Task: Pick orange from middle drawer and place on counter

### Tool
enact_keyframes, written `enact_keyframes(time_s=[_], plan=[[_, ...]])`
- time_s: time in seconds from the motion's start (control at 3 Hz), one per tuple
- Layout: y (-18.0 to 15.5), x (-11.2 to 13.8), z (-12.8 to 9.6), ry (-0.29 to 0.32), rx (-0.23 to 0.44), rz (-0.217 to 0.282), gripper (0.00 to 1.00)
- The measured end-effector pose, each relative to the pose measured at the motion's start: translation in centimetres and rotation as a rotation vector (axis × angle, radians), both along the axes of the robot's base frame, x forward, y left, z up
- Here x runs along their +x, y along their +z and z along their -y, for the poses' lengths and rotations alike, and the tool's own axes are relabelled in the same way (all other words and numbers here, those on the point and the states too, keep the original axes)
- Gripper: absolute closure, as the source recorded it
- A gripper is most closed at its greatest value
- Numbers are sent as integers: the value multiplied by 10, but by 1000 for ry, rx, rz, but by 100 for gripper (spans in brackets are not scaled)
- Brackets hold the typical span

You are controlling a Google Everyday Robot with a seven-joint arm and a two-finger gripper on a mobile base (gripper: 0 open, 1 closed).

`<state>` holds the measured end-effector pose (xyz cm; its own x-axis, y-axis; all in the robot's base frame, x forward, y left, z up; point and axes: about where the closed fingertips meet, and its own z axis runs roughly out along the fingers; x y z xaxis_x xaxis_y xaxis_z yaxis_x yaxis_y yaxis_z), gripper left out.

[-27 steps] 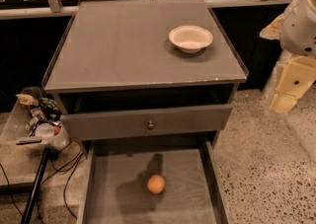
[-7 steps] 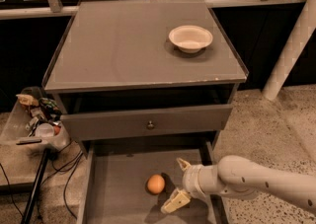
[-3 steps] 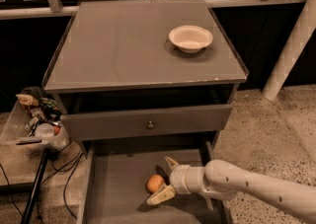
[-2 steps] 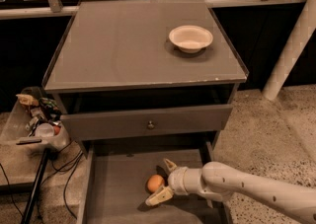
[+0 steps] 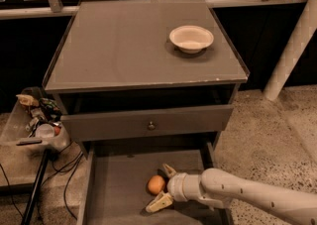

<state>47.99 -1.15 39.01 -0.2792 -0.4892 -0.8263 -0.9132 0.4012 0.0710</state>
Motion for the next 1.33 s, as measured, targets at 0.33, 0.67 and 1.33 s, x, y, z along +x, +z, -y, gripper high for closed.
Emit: enact_keyframes(time_s=[0.33,0.67,1.33], plan=[[-7,0,-7,9,0,-1,0],[-18,-2,-15,19,-11,-17,0],[-18,-2,-16,19,-11,-17,42]])
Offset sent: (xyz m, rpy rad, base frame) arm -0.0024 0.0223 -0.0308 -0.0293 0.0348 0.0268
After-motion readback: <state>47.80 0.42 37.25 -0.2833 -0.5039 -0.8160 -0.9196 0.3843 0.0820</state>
